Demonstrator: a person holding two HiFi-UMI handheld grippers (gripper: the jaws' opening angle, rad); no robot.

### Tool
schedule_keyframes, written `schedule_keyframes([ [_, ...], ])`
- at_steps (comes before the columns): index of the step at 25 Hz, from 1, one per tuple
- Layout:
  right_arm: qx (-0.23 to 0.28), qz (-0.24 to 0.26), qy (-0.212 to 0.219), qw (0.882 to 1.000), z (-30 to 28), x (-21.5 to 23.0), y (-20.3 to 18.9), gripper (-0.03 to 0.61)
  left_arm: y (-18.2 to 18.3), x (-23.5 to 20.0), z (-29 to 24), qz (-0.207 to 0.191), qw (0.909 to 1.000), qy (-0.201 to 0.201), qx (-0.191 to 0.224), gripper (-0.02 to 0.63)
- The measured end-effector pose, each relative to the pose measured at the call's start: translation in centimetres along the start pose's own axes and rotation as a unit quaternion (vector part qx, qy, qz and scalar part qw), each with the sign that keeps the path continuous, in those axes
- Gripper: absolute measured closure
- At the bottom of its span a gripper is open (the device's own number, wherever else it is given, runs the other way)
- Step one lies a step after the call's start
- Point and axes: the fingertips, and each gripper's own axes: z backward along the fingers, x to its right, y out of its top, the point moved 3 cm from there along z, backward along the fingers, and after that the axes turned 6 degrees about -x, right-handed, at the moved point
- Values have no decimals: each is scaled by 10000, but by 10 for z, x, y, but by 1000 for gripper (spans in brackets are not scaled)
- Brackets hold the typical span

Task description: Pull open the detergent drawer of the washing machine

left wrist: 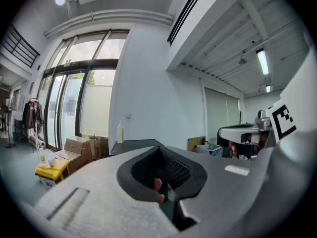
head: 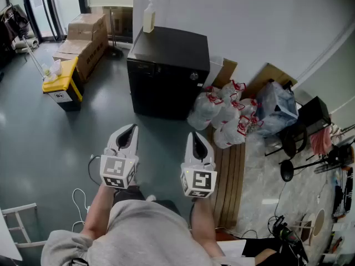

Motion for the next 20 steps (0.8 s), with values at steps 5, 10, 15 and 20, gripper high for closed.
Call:
schedule_keyframes([
  [5, -81, -41, -58, 9999, 2, 13, -12, 574, -7, 10, -3, 68, 10000, 28, -17, 603],
  [10, -111, -27, -55, 9999, -14, 16, -13, 574, -7, 4, -17, 33, 10000, 38, -82, 603],
  [15, -139, -74, -38, 9999, -50, 24, -17, 574, -6, -12, -54, 63, 9999, 30, -105, 603],
  [20, -184, -69, -39, 9998, -112, 39, -10, 574, 5, -36, -114, 92, 9998, -20, -155, 603],
])
